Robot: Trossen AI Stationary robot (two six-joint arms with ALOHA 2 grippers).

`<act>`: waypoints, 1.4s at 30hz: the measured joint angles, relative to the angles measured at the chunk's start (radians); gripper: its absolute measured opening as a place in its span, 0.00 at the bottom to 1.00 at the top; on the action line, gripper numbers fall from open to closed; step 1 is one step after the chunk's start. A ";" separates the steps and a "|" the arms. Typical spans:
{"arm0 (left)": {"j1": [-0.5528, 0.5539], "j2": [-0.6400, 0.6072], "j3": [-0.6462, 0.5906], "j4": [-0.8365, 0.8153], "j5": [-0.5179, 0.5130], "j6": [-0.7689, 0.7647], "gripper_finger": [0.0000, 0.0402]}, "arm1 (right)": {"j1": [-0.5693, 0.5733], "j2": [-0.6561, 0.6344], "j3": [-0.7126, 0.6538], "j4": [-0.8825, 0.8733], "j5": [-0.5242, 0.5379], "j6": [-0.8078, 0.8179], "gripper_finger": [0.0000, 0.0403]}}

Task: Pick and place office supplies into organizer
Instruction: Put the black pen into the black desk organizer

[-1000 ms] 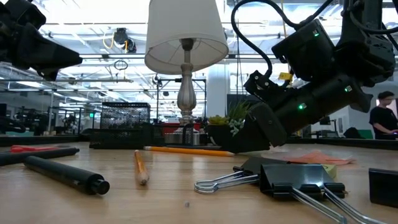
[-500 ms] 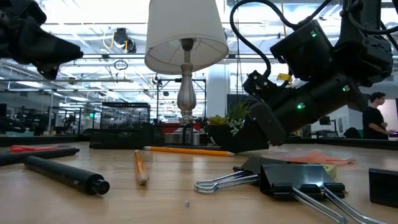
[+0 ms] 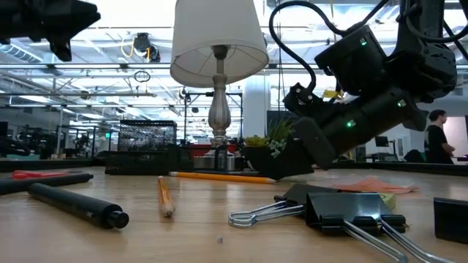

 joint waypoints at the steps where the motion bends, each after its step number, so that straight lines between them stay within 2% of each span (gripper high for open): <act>1: 0.000 0.000 0.000 0.014 0.000 0.007 0.19 | -0.002 0.000 0.000 0.001 0.000 0.004 0.08; 5: 0.000 0.000 0.000 -0.007 0.000 0.002 0.19 | -0.004 0.002 -0.001 0.036 -0.005 0.006 0.11; 12: 0.000 0.000 0.000 -0.030 0.000 -0.046 0.19 | -0.001 0.005 -0.002 0.114 -0.034 -0.061 0.07; 19: 0.000 0.000 0.000 -0.053 0.000 -0.053 0.19 | -0.002 0.004 -0.002 0.137 -0.021 -0.064 0.10; 28: 0.000 0.000 0.000 -0.077 0.000 -0.093 0.19 | -0.001 0.003 -0.002 0.252 -0.033 -0.065 0.08; 34: 0.000 0.000 0.000 -0.097 -0.003 -0.199 0.19 | -0.002 0.002 0.000 0.441 -0.059 -0.061 0.10; 39: 0.002 0.000 0.000 -0.161 -0.105 -0.306 0.21 | -0.002 0.001 0.025 0.495 -0.080 -0.064 0.07; 42: 0.015 0.000 0.000 -0.163 -0.038 -0.369 0.27 | -0.002 0.001 0.075 0.479 -0.082 -0.061 0.08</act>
